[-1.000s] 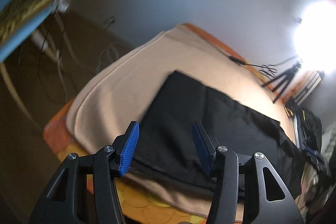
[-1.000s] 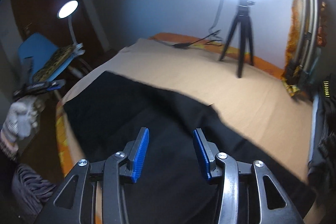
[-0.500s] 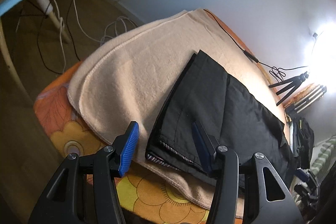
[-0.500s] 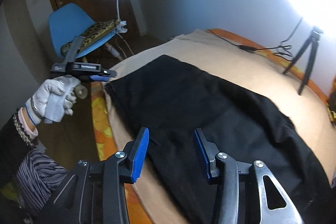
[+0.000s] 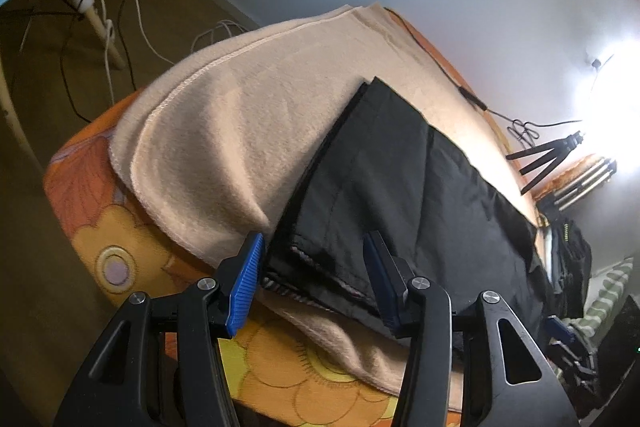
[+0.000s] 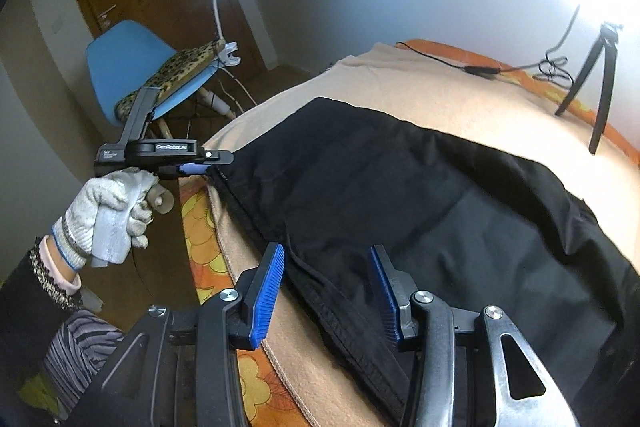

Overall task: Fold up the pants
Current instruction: 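Open the right tool to release the cuff and smooth the folded pants with the left tool, then grasp the end of the folded black pants with both tools and lift it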

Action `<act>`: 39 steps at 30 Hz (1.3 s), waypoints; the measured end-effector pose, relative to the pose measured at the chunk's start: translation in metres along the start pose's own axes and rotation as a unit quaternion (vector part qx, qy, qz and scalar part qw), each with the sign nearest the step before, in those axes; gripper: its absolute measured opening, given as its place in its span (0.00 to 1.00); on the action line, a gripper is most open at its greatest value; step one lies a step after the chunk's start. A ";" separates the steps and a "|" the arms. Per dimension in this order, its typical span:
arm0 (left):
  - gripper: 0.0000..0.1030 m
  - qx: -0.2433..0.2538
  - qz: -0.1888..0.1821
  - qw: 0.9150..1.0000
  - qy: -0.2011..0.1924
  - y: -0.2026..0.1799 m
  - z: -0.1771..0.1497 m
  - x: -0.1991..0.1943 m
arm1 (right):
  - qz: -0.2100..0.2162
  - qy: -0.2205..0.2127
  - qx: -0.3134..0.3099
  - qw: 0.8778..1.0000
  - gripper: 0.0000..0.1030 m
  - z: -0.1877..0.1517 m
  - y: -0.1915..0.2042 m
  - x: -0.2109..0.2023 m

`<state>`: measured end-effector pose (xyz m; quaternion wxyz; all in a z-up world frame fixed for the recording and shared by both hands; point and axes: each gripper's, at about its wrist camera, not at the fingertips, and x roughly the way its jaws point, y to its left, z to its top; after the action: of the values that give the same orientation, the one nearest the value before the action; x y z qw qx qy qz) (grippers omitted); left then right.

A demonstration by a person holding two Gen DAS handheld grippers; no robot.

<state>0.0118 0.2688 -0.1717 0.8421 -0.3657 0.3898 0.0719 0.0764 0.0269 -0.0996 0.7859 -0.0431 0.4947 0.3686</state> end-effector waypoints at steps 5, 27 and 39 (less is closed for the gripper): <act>0.43 -0.006 -0.038 0.999 -0.014 -0.008 0.002 -0.008 | 0.001 0.002 0.014 1.000 0.44 0.001 -0.007 0.005; 0.06 0.061 -0.031 0.994 -0.082 -0.044 -0.010 -0.008 | 0.027 0.021 0.044 0.998 0.63 0.063 -0.003 0.040; 0.06 0.144 -0.053 0.985 -0.078 -0.096 -0.021 -0.008 | 0.099 0.065 0.100 0.988 0.67 0.178 0.001 0.129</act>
<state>0.0320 0.1867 -0.1216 0.9163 -0.2539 0.3096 -0.0014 0.2397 0.1736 -0.1130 0.7120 0.0612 0.5808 0.3899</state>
